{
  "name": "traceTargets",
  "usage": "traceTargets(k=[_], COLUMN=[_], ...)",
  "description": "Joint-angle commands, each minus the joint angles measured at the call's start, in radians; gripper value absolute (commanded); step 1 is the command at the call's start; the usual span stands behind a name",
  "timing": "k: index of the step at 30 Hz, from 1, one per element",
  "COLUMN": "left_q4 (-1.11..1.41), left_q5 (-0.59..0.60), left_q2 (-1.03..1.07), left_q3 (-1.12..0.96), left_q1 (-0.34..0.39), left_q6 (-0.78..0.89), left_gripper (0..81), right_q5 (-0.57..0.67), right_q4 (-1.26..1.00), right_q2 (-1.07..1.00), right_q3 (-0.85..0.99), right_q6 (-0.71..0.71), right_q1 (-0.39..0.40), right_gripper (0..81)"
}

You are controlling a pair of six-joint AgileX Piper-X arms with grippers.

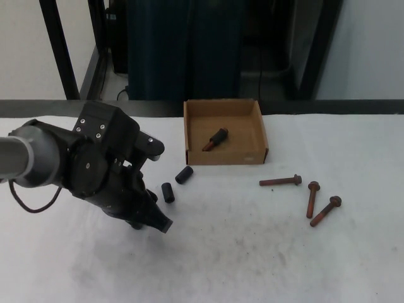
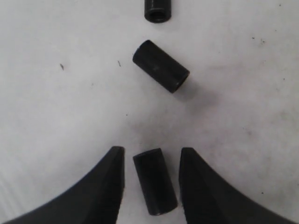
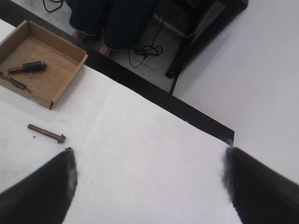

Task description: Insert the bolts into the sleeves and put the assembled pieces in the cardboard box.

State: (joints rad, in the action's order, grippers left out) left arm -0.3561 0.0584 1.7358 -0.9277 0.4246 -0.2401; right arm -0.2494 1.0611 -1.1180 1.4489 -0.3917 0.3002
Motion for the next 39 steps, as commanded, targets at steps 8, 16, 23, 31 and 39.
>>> traceTargets(k=[8, 16, 23, 31, 39], left_q4=[-0.018, -0.006, -0.002, -0.006, -0.034], left_q5=[-0.012, -0.012, -0.010, -0.012, -0.004], left_q2=[0.024, 0.052, 0.052, -0.013, -0.242], left_q3=[-0.010, -0.010, -0.011, -0.011, -0.014], left_q1=[0.005, 0.005, 0.017, 0.040, 0.059], left_q6=[0.033, 0.029, 0.001, 0.006, 0.158], left_gripper=[37.5, 33.4, 0.6, 0.9, 0.9], right_q5=[0.000, 0.000, 0.000, 0.000, 0.193], right_q4=[-0.003, -0.003, -0.003, 0.008, 0.027], right_q2=[0.010, 0.010, 0.010, 0.010, -0.005], right_q3=[0.002, 0.002, 0.002, 0.002, 0.002], right_q6=[-0.006, -0.010, -0.035, -0.062, 0.174], right_q1=[-0.004, -0.004, -0.004, -0.004, -0.004], right_gripper=[80.6, 80.6, 80.6, 80.6, 80.6])
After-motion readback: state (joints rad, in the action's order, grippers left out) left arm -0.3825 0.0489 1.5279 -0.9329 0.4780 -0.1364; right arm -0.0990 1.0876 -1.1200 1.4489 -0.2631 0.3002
